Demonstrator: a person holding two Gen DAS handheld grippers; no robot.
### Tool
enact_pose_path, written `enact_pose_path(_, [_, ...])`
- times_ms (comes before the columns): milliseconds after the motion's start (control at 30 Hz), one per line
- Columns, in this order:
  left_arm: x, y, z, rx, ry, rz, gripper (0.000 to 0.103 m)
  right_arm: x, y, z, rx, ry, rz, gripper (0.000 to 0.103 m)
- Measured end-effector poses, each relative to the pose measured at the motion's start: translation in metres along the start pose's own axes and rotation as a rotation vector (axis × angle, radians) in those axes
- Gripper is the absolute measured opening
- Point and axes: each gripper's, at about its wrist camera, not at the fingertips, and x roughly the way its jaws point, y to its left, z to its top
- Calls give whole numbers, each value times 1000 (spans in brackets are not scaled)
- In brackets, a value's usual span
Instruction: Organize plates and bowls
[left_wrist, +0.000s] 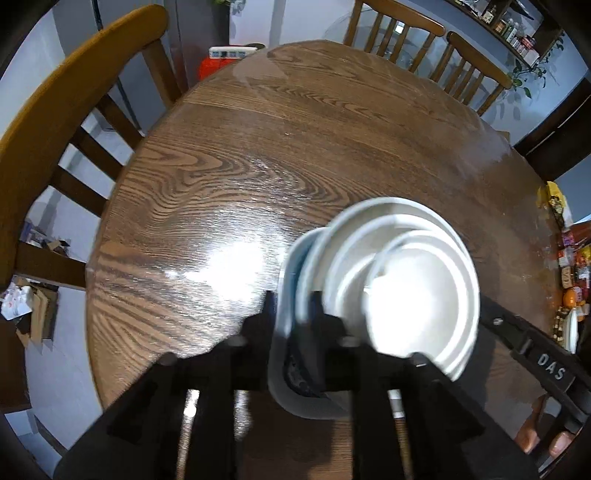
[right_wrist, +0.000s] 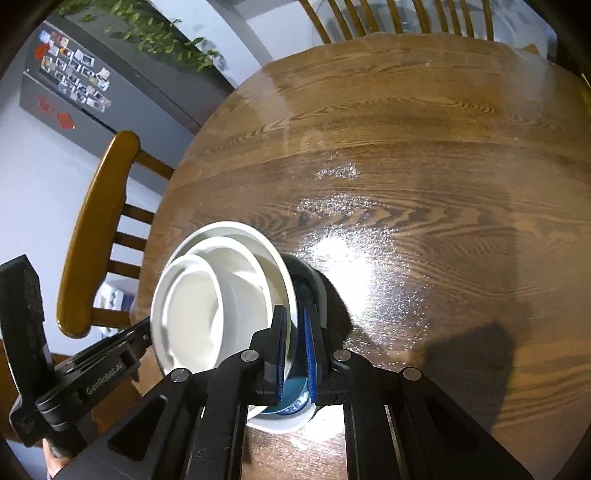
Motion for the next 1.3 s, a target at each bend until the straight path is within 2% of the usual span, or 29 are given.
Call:
enact_pose_path(33, [-1,3,1,-6,-5,19,57,-2,0,0,-2,-9,-20,11])
enact_pose_path(100, [-3,14,0,-41,-13,16,70,-9,-4,0,2,-33,-53,15])
enact_pose_path(133, [-6,20,0,-62,-21,3,71,-13,-6,0,7,-49,-55,18])
enact_pose_path(200, [-14,28,-2,-81,-37,-10,76,-24,-10,-2,17,-78,-28,42])
enact_pose_path(233, [-18,31,-3,-85,-48,-11,78,-30,-10,-4,14,-95,-23,47])
enact_pose_path(467, [-55,34,-21,-49,-122,-12,85,-59,3,-26,-81,-133,-38,52])
enact_pose_path(533, [-61,32,-31,-17,-138,6,100,-64,11,-37,-138,-138,-66,56])
enact_pose_path(567, [-62,31,-34,-2,-144,15,103,-67,13,-41,-161,-139,-76,57])
enact_pose_path(733, [-68,25,-55,71,-162,32,102,-75,23,-70,-245,-157,-144,59])
enact_pose_path(900, [-66,26,-75,129,-159,23,102,-84,27,-94,-268,-226,-186,59])
enact_pose_path(1033, [-63,30,-87,156,-151,17,102,-81,35,-112,-309,-189,-152,59])
enact_pose_path(1200, [-63,31,-99,201,-164,45,102,-76,40,-128,-344,-199,-178,59])
enact_pose_path(1300, [-64,31,-103,213,-174,35,102,-76,42,-134,-353,-199,-168,59])
